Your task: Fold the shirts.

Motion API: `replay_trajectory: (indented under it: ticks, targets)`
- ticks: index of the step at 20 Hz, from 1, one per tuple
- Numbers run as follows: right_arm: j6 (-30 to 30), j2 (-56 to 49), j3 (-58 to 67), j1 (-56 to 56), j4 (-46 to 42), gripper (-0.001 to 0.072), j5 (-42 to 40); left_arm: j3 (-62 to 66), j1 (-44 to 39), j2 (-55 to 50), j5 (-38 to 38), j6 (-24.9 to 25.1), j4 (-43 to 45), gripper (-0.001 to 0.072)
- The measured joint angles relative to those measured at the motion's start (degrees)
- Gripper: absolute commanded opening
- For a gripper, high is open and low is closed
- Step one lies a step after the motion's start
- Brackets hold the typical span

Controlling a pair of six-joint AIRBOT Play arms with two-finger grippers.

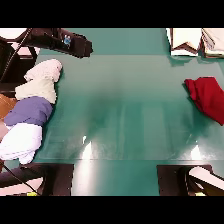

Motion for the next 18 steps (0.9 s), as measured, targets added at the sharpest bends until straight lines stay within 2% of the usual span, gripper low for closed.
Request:
replay_trajectory:
  ticks: [1, 2, 7, 11, 14, 16, 18]
  targets:
    - [0.0, 0.6, -0.7, 0.7, -0.8, 0.0426, 0.6, 0.0, 0.0, 0.0, 0.0, 0.0, 0.0, 0.0026]
    - [0.0, 1.2, -0.9, 1.4, -1.9, 0.0547, 1.7, 0.0, 0.0, 0.0, -0.1, 0.0, 0.0, 0.0026]
    - [0.0, 5.9, 3.0, 3.6, -13.1, 0.0546, 8.2, 0.0, 0.0, 0.0, -1.8, 0.0, 0.0, 0.0026]
    - [0.1, 11.9, 5.4, 6.6, -12.3, 0.0541, 9.8, 0.0, 0.0, 0.0, -2.0, 0.4, 0.1, 0.0026]
    - [0.1, 15.2, 5.9, 13.4, -8.6, 0.0492, 10.2, 0.0, 0.0, 0.0, -2.9, 0.5, 0.1, 0.0026]
    - [0.1, 16.4, 6.1, 19.9, -7.1, 0.0313, 10.3, 0.0, 0.0, 0.0, -2.9, 0.5, 0.1, 0.0026]
    - [0.1, 17.0, 6.1, 27.0, -6.5, 0.0016, 10.0, 0.0, 0.0, 0.0, -2.7, 0.5, 0.0, 0.0026]
